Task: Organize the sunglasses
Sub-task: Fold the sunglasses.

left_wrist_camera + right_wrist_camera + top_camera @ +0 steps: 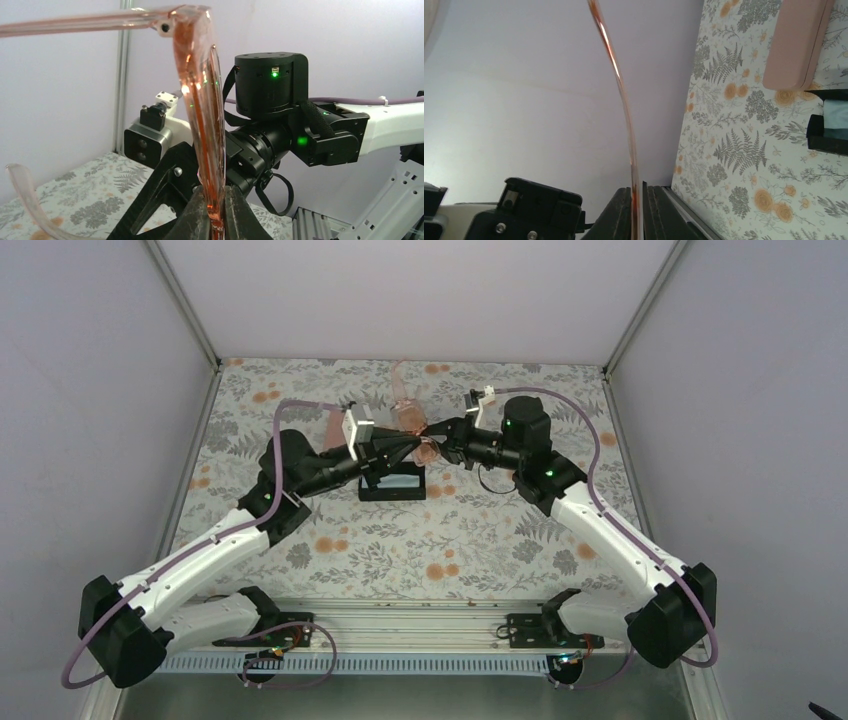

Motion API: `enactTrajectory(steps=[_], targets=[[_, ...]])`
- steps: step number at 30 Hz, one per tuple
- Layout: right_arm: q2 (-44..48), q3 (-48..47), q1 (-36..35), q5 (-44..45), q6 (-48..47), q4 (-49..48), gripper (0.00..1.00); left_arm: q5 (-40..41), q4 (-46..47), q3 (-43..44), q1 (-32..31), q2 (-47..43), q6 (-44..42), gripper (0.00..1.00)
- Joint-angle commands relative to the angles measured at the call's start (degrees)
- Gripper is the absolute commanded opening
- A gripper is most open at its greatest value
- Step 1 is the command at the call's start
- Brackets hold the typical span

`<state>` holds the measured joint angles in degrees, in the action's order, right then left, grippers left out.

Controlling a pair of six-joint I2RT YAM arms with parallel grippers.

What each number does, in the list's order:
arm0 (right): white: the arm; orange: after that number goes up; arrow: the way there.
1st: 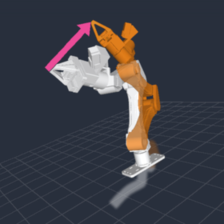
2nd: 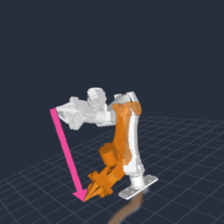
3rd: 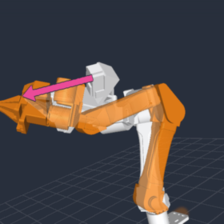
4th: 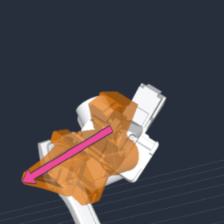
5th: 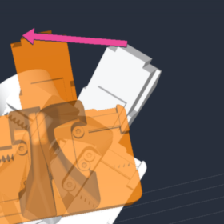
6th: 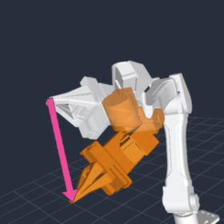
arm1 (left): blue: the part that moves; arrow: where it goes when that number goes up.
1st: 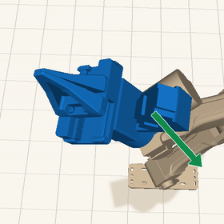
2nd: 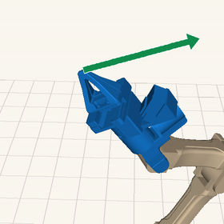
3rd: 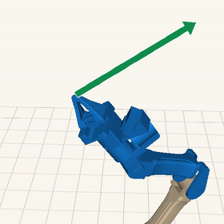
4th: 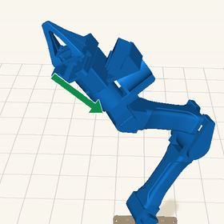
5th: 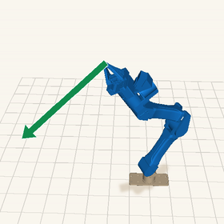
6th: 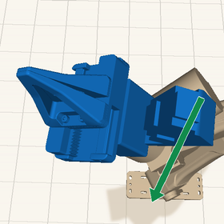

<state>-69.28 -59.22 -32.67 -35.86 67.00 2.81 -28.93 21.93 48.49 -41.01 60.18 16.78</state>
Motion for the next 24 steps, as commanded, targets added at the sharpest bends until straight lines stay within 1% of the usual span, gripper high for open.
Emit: enactTrajectory(steps=[1, 2, 4, 5, 6, 8, 11, 13, 16, 18, 20, 22, 24], targets=[[0.6, -1.8, -1.0, -0.2, -4.8, 1.9, 0.16, -1.6, -0.4, 2.9, -0.2, 0.5, -2.3, 0.02], [0.9, -1.8, -0.9, 0.3, -6.0, 2.6, 0.22, -1.6, -1.2, 3.0, -0.2, 0.4, -2.7, 0.02], [1.7, -1.3, -0.9, 2.3, -8.3, 4.0, 0.4, -1.1, -3.3, 3.2, -0.2, -0.2, -4.1, 0.02], [2.4, -1.1, -0.8, 3.6, -9.5, 5.0, 0.47, -1.1, -5.0, 3.4, -0.2, -0.5, -4.9, 0.02], [3.3, -0.7, -0.6, 5.1, -10.6, 6.0, 0.52, -1.2, -6.6, 3.8, -0.2, -0.7, -5.8, 0.02], [5.3, 0.9, -0.2, 7.8, -12.1, 7.2, 0.56, -2.0, -10.2, 5.3, -0.2, -1.0, -7.7, 0.02], [8.2, 4.4, 0.2, 9.2, -13.3, 7.7, 0.57, -3.6, -14.7, 7.4, -0.2, -1.0, -9.9, 0.02], [8.7, 6.3, 0.3, 9.2, -14.6, 8.5, 0.56, -4.3, -15.7, 7.9, -0.2, -1.1, -10.5, 0.02], [6.9, 6.9, 0.3, 7.4, -17.2, 11.0, 0.48, -7.0, -15.7, 8.2, -0.2, -0.8, -10.0, 0.02], [5.3, 7.1, 0.3, 2.8, -18.9, 9.8, 0.41, -9.3, -15.4, 8.4, -0.2, -0.5, -9.6, 0.02], [3.9, 7.2, 0.1, -3.0, -19.8, 5.8, 0.36, -11.9, -15.5, 8.7, -0.2, -0.1, -9.3, 0.02], [3.3, 6.7, -0.2, -8.0, -20.4, 1.8, 0.37, -13.1, -15.7, 9.0, -0.2, 0.2, -9.3, 0.02], [3.9, 6.2, -0.5, -10.8, -20.4, -2.0, 0.41, -13.0, -16.6, 9.1, -0.2, 0.2, -9.4, 0.02]])
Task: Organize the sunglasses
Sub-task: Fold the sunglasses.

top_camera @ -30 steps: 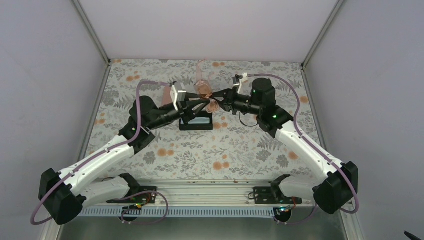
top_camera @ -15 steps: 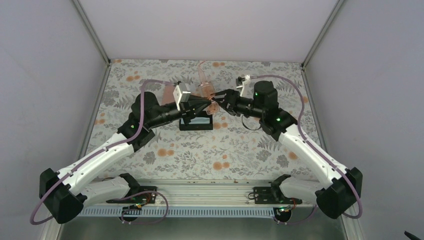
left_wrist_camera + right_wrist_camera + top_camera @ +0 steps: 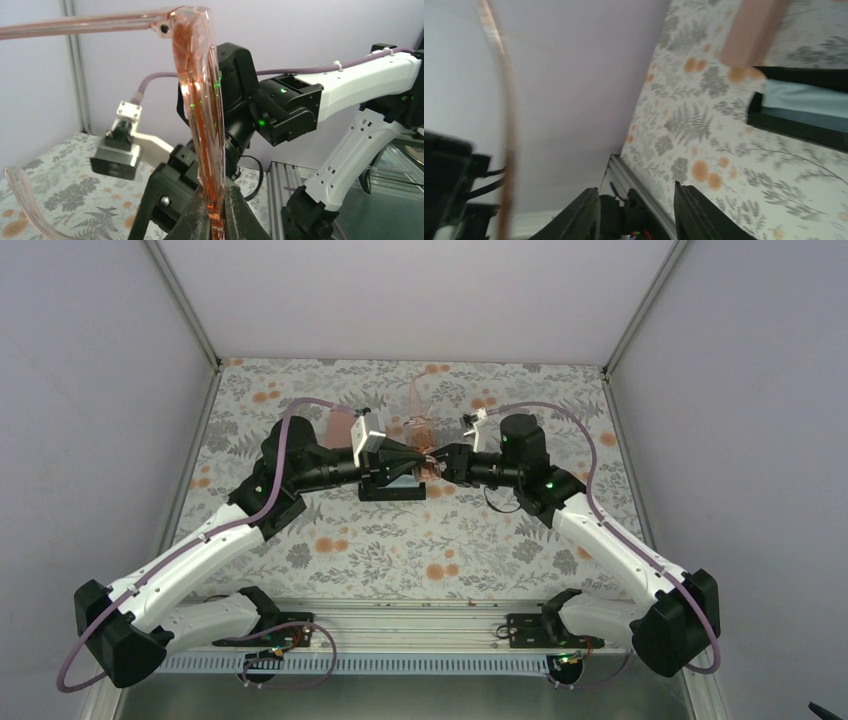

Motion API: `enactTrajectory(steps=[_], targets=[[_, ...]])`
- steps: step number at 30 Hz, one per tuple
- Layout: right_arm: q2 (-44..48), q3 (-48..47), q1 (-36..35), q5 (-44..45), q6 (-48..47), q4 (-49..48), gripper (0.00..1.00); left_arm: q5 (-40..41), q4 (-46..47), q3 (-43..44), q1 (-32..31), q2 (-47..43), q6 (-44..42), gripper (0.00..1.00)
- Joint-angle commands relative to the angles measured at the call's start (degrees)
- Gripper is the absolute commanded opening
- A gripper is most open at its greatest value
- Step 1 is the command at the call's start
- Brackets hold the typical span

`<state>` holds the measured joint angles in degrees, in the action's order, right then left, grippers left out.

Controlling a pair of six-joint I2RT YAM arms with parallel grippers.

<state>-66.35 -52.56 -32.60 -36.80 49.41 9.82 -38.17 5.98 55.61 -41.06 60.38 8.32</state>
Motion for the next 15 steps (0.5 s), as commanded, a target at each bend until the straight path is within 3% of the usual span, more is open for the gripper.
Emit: enactTrajectory(steps=[1, 6, 9, 12, 15], targets=[[1.5, -0.3, -0.6, -11.1, -2.6, -10.8, 0.43, -3.8, -0.9, 1.9, -0.2, 0.1, -1.1, 0.02], [5.7, 3.5, -0.6, -16.7, 0.3, -23.0, 0.65, -3.3, -3.4, 2.4, -0.2, 0.9, 0.1, 0.02], [7.4, 5.3, -0.8, -19.6, -0.4, -26.1, 0.71, -3.0, -4.0, 2.7, -0.2, 1.5, 0.4, 0.02], [8.2, 3.6, -0.8, -18.0, -4.7, -18.6, 0.71, -2.7, -4.9, 3.2, -0.2, 1.6, -0.5, 0.02], [9.2, -0.4, -0.4, -5.1, -9.9, -5.1, 0.7, -2.9, -7.3, 3.8, -0.2, 0.9, -3.0, 0.02]])
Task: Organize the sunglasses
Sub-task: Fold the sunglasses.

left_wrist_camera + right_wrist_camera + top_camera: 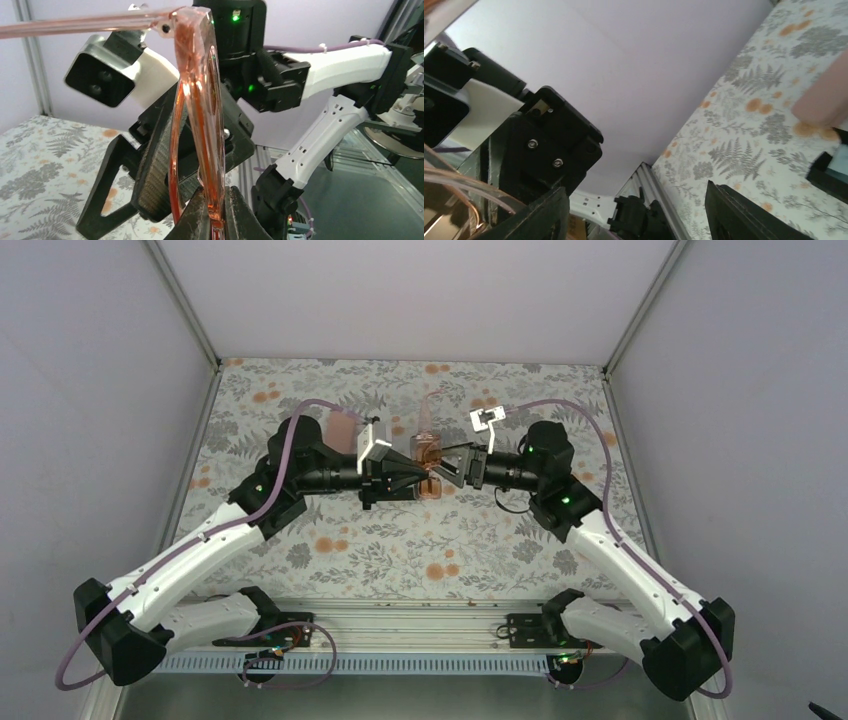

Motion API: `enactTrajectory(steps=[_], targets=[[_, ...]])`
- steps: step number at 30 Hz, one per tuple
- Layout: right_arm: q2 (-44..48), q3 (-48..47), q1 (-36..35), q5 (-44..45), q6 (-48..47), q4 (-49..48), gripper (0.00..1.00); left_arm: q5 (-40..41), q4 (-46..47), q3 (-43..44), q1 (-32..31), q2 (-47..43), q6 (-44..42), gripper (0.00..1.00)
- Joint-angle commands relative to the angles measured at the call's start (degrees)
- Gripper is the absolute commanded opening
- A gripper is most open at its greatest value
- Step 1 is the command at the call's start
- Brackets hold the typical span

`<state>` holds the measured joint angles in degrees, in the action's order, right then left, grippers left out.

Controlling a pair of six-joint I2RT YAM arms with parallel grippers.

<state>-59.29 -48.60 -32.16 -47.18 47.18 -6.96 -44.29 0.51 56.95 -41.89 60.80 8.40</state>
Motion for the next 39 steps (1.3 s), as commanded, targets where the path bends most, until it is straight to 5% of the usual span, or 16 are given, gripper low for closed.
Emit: enactTrajectory(steps=[1, 5, 9, 15, 26, 35, 39], targets=[[2.7, -5.7, -0.7, 10.9, -8.3, 15.4, 0.7, 3.0, -3.2, 2.7, 0.7, 0.3, -4.3, 0.02], [6.5, -8.6, -0.7, 24.7, -10.8, 19.4, 0.66, 3.3, -9.7, 4.0, 0.7, -0.4, -9.9, 0.02], [6.5, -13.9, -0.7, 16.6, -15.1, 14.8, 0.52, 4.1, -14.5, 5.4, 0.7, -0.3, -14.6, 0.02], [-4.8, -28.5, -0.7, 13.9, -20.0, 22.8, 0.32, 0.9, -19.7, 7.2, 0.7, 0.5, -20.9, 0.02], [-15.6, -32.9, -1.2, 4.2, -26.8, 28.2, 0.25, -0.5, -21.0, 6.3, 0.7, -1.4, -23.1, 0.02], [-8.8, -21.9, -2.5, -11.1, -27.8, 21.2, 0.28, 11.3, -17.0, 5.9, 0.8, -0.7, -17.1, 0.02], [-7.2, -20.5, -2.5, -9.9, -25.7, 20.0, 0.29, 14.6, -15.8, 4.7, 0.8, -1.5, -15.9, 0.02]])
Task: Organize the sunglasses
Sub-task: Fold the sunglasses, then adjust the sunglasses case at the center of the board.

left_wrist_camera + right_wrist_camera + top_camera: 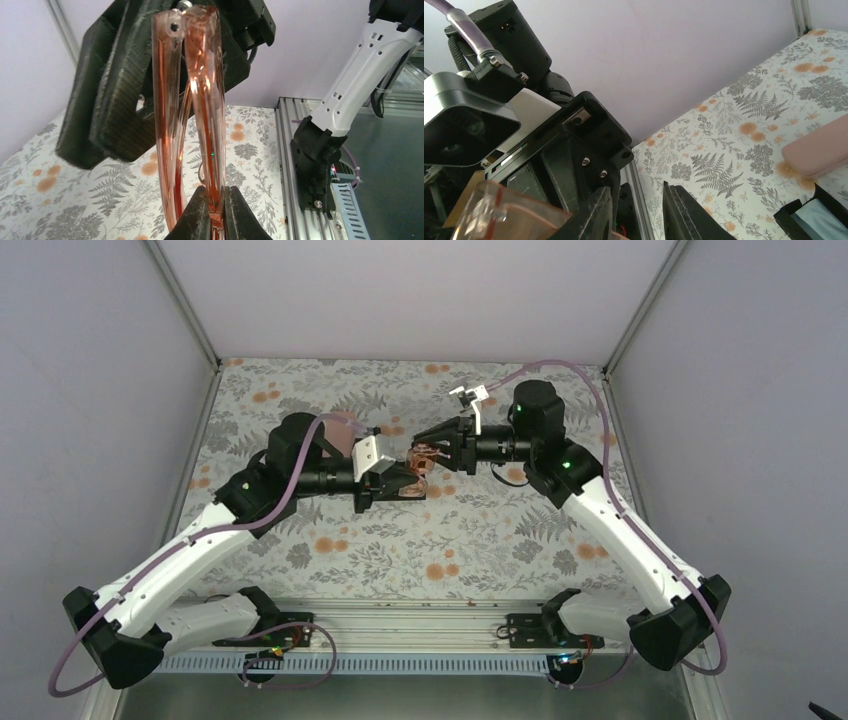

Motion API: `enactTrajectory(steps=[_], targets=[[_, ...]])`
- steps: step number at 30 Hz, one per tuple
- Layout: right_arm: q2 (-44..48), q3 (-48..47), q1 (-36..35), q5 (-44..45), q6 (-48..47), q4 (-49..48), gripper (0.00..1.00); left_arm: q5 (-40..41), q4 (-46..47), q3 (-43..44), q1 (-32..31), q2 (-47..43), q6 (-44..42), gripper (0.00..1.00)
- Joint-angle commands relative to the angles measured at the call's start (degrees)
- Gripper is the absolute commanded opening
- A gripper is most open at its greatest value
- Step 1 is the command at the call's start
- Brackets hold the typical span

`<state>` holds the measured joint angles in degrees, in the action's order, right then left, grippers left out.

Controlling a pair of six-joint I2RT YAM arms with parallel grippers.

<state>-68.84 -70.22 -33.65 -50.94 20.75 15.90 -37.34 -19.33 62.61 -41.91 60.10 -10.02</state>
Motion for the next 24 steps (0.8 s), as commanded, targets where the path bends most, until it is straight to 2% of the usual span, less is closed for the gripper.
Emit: enactTrajectory(steps=[1, 3, 6, 8, 10, 12, 17, 21, 24], targets=[[2.7, 1.1, -1.0, -2.4, 1.6, -2.3, 0.3, 8.6, 4.3, -1.2, 0.8, -1.1, 2.8, 0.02], [3.3, 0.8, -0.9, 8.7, 4.0, -0.2, 0.34, 11.2, 4.1, -1.6, 0.8, -1.7, 3.8, 0.02], [4.0, 1.6, -0.6, 26.0, 7.6, 3.1, 0.45, 17.0, 2.6, -2.7, 0.8, -3.1, 6.7, 0.02], [3.4, 4.3, -0.6, 33.7, 9.8, 4.5, 0.47, 23.4, 1.4, -4.3, 0.8, -4.4, 10.6, 0.02], [1.6, 7.8, -0.8, 35.5, 11.3, 5.1, 0.47, 30.9, -1.0, -5.6, 1.0, -4.6, 17.2, 0.02], [-0.7, 12.5, -2.0, 33.9, 12.5, 3.1, 0.46, 35.2, -4.0, -6.8, 1.5, -4.7, 22.1, 0.02], [-8.7, 19.5, -10.4, 34.5, 16.0, -2.6, 0.46, 44.3, -7.5, -12.3, 2.5, -7.8, 33.1, 0.02], [-17.2, 19.1, -16.2, 34.9, 17.4, -6.4, 0.47, 44.8, -8.7, -14.8, 4.8, -9.6, 36.8, 0.02], [-24.6, 16.8, -17.7, 36.0, 18.0, -7.2, 0.47, 44.2, -9.0, -15.3, 5.6, -10.1, 37.1, 0.02]])
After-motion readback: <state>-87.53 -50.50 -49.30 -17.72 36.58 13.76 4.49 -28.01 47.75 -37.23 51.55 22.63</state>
